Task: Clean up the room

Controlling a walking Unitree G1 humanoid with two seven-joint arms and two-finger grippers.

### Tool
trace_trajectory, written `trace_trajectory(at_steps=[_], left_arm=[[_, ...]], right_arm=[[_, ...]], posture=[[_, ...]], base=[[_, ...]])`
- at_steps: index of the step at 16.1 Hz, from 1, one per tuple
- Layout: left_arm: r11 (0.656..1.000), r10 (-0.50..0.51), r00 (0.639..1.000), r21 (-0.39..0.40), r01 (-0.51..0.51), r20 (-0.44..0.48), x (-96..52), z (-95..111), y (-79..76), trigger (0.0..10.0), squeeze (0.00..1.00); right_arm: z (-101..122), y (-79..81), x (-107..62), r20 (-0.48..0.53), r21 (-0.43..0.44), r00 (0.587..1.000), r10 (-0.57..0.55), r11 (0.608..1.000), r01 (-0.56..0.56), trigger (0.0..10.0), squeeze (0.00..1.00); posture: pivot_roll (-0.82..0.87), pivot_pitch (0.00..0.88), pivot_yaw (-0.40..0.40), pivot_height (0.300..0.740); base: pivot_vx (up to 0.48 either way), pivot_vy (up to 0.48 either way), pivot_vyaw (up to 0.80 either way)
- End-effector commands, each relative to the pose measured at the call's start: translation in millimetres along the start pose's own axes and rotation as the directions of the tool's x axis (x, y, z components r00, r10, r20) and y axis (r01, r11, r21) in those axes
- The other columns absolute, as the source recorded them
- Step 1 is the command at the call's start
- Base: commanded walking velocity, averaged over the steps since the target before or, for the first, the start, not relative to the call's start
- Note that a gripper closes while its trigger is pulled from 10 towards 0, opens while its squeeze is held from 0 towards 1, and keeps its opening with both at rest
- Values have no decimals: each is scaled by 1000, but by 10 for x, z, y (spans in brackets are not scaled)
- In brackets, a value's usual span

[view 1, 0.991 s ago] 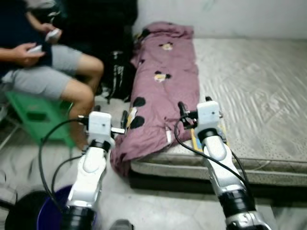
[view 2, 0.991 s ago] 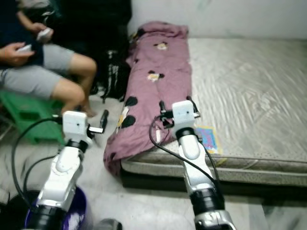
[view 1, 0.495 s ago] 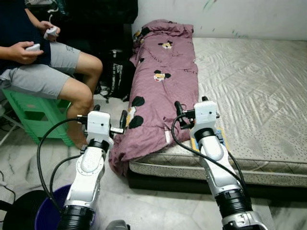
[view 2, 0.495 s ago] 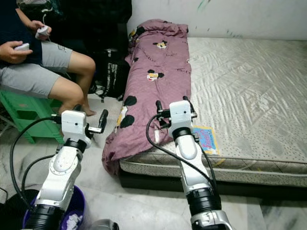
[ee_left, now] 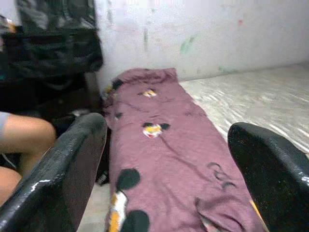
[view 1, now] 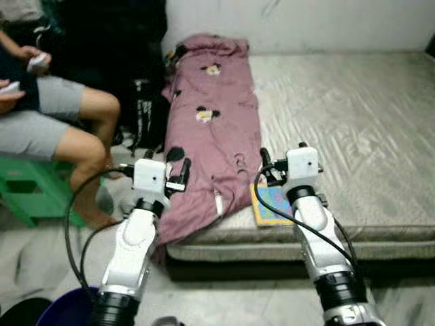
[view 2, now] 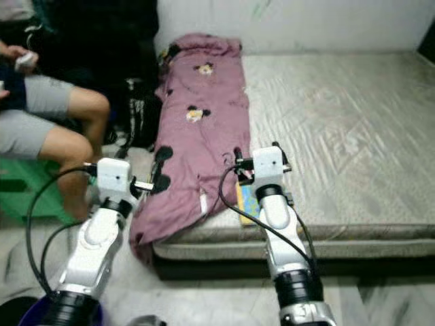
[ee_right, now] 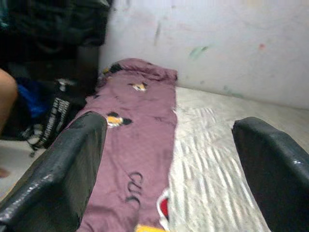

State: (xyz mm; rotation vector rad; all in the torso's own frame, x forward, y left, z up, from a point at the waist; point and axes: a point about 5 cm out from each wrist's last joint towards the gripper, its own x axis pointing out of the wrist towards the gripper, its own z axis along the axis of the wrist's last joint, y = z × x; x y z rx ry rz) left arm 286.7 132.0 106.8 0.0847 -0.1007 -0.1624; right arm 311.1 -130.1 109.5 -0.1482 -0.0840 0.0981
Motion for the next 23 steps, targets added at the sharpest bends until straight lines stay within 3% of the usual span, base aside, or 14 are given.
trace_trajectory(at_steps=[1, 23], left_arm=[[999, 28, 1000, 15, -28, -12, -25, -18, 118, 10000, 0], [999, 34, 999, 10, -34, -23, -7, -24, 126, 10000, 0]], right_arm=[[81, 124, 39, 28, 16, 999, 35, 999, -35, 10000, 0], [60, 116, 55, 17, 0, 1000, 25, 1000, -25, 10000, 0]], posture=[[89, 0, -11, 740], [86, 0, -11, 740]], base=[[274, 0, 0], [266, 0, 0]])
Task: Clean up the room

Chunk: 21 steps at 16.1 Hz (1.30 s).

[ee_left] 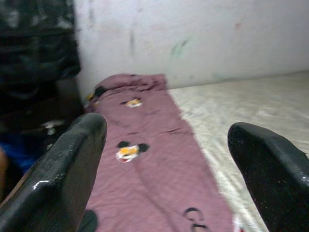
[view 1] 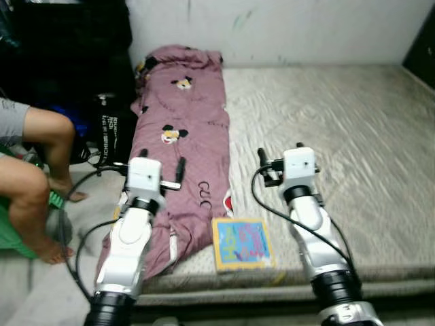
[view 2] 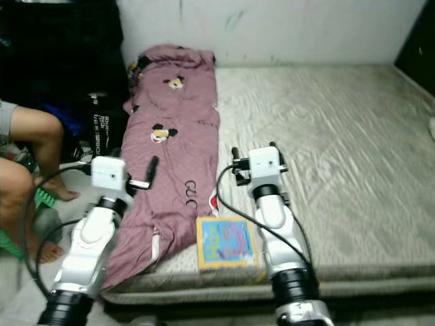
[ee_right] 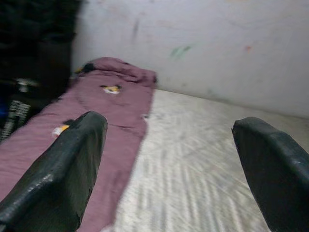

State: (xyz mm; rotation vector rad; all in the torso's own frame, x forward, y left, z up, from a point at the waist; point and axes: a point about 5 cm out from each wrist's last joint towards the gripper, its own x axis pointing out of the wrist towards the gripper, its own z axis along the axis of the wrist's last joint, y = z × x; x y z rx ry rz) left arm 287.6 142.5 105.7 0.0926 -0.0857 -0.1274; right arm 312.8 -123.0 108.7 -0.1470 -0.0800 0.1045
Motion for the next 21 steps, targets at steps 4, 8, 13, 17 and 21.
trace_trajectory(at_steps=[4, 8, 13, 17, 21], left_arm=[[1000, 16, 1000, 10, -16, -3, 16, -4, 26, 10000, 0], [999, 17, 1000, 31, -17, 10, 22, 9, 25, 10000, 0], [994, 101, 994, 39, -100, -32, -162, -79, 260, 10000, 0], [989, 148, 986, 9, -148, -82, -267, -169, 383, 10000, 0], [996, 88, 993, 20, -87, -81, -258, -156, 287, 10000, 0]], right_arm=[[52, 54, 36, 20, -7, 999, 27, 1000, -27, 10000, 0], [60, 61, 41, 26, -3, 999, 28, 1000, -28, 10000, 0], [52, -104, -92, 43, 23, 998, -40, 999, 39, 10000, 0], [21, -93, -160, 51, -9, 998, -38, 999, 39, 10000, 0], [-8, -85, -174, 28, 8, 999, -27, 1000, 27, 10000, 0]], posture=[[88, 0, -12, 740], [89, 0, -12, 740], [85, 0, -7, 740], [89, 0, -4, 740], [89, 0, -8, 740]], base=[[0, 0, 0], [0, 0, 0], [0, 0, 0], [0, 0, 0], [0, 0, 0]])
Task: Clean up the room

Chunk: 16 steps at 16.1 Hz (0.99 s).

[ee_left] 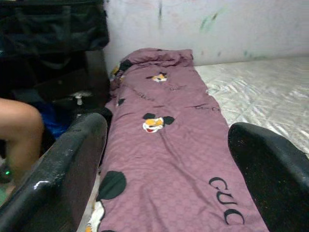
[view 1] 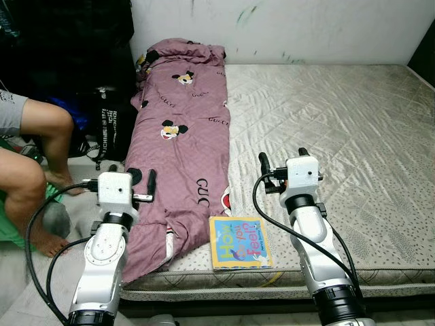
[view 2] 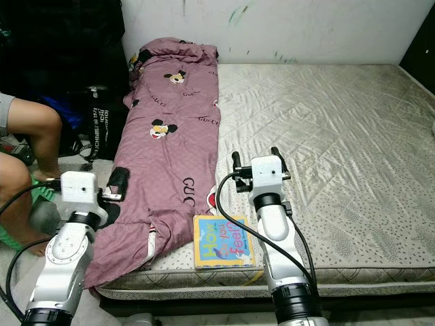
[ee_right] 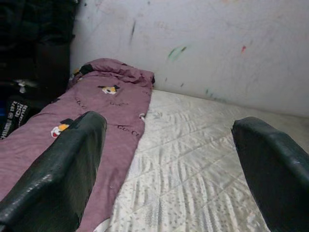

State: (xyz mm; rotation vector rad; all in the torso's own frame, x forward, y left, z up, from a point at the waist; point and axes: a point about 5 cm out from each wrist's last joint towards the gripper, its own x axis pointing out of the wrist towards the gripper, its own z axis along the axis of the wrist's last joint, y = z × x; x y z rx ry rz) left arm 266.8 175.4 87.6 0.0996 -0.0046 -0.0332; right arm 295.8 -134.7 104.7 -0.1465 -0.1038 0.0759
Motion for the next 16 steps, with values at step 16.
trace_trajectory(at_steps=[16], left_arm=[[1000, -15, 1000, 6, 15, 9, 35, 58, -25, 10000, 0]], right_arm=[[22, 34, 41, -13, -36, 1000, 26, 999, -27, 10000, 0]], posture=[[83, 0, -12, 740]], base=[[0, -244, 95]])
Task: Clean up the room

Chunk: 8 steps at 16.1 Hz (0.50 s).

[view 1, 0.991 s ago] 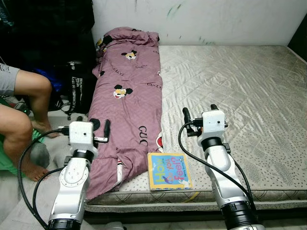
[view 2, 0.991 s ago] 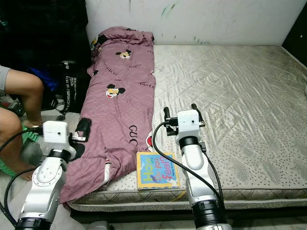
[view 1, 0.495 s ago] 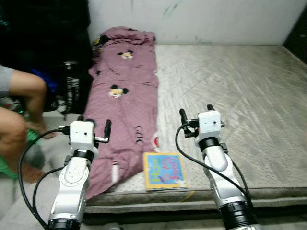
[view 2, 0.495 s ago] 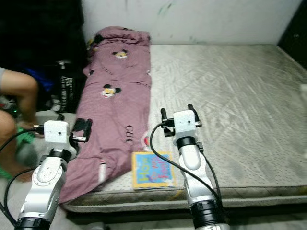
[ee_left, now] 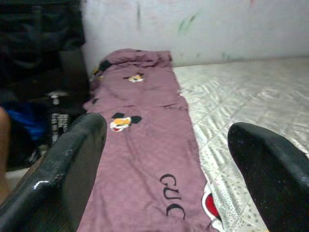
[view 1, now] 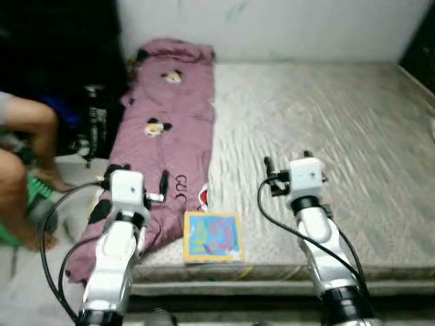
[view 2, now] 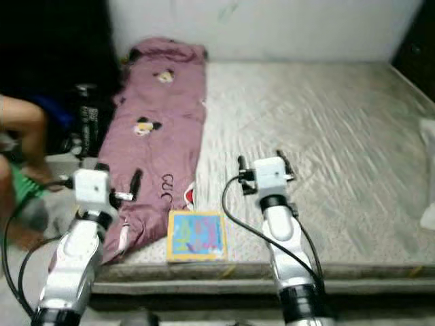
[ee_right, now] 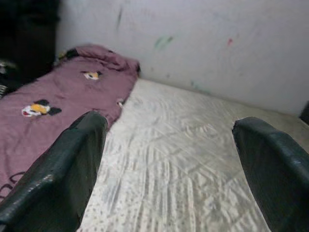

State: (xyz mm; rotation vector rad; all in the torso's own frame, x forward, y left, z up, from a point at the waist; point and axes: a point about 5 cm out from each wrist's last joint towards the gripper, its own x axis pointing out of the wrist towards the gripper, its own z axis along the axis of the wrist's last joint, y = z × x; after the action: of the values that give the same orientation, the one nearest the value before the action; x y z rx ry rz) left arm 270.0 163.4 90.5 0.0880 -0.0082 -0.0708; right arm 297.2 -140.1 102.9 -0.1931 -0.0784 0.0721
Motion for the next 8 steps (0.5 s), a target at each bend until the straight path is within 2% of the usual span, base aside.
trace_trajectory(at_steps=[1, 2, 8], left_arm=[[1000, 21, 1000, 19, -21, 4, 0, 19, 87, 10000, 0], [1000, 20, 1000, 20, -20, 5, 3, 23, 84, 10000, 0], [1000, 1, 1000, 14, -1, 16, 22, 38, 59, 10000, 0]], right_arm=[[55, 86, 34, 15, 11, 1000, 27, 1000, -27, 10000, 0], [53, 88, 36, 13, 12, 1000, 28, 1000, -28, 10000, 0], [43, 93, 45, 6, 13, 1000, 30, 999, -30, 10000, 0]], posture=[[83, 0, -12, 740], [83, 0, -11, 740], [82, 0, -10, 740]], base=[[0, -292, 0], [0, -274, 0], [0, 0, 0]])
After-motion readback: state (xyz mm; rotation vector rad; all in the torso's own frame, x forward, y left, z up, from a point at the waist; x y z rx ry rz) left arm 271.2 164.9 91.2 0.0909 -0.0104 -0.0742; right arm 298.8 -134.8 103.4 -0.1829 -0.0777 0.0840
